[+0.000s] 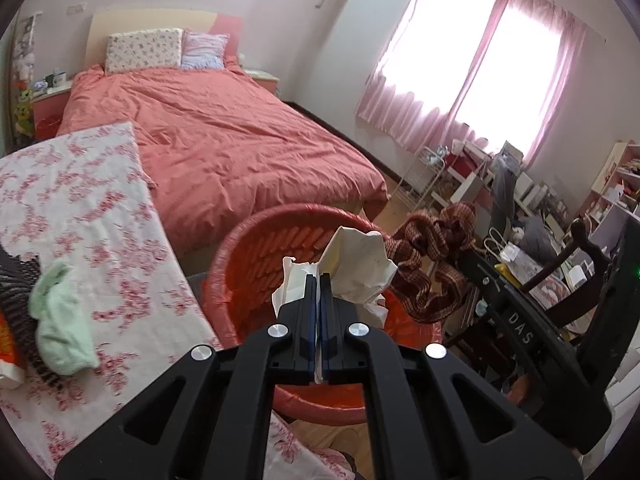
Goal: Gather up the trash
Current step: 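Carry the brown scrunchie in the right tool over the orange basket and release it, then grasp the green cloth with the right tool while the left tool grasps the snack bag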
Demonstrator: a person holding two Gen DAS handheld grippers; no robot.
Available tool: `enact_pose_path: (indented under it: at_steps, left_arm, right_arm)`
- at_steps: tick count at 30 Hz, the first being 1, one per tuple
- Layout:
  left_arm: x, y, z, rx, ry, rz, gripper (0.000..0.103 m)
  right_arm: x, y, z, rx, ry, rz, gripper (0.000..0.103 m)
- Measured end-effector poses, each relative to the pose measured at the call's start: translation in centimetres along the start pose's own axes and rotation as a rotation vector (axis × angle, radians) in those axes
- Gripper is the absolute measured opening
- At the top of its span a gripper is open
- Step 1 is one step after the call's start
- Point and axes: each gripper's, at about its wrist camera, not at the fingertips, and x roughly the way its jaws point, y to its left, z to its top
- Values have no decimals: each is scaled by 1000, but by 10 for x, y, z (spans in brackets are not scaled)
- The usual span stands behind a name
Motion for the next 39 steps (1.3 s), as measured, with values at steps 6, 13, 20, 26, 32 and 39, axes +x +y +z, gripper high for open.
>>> enact_pose_path:
  at_steps: [6, 13, 20, 26, 32, 39]
  left_arm:
    - [18, 1, -4, -12, 72, 14, 20]
    - [10, 13, -11, -14, 76, 91, 38]
    - [-41, 40, -18, 28, 12, 246, 49]
    - [-91, 77, -28, 0, -38, 362, 50]
    - [-142, 113, -47, -47, -88, 482, 56]
    - [-192, 163, -67, -146, -114, 602, 56]
  right_arm:
    - [13, -7, -1, 30, 26, 21, 25]
    - [10, -10, -9, 19, 39, -14, 39]
    - [-10, 18, -12, -72, 23, -5, 43]
    - [-26, 69, -25, -153, 49, 81, 43]
    - [-34, 132, -47, -244, 97, 186, 43]
    - [-19, 196, -75, -302, 207, 293, 42]
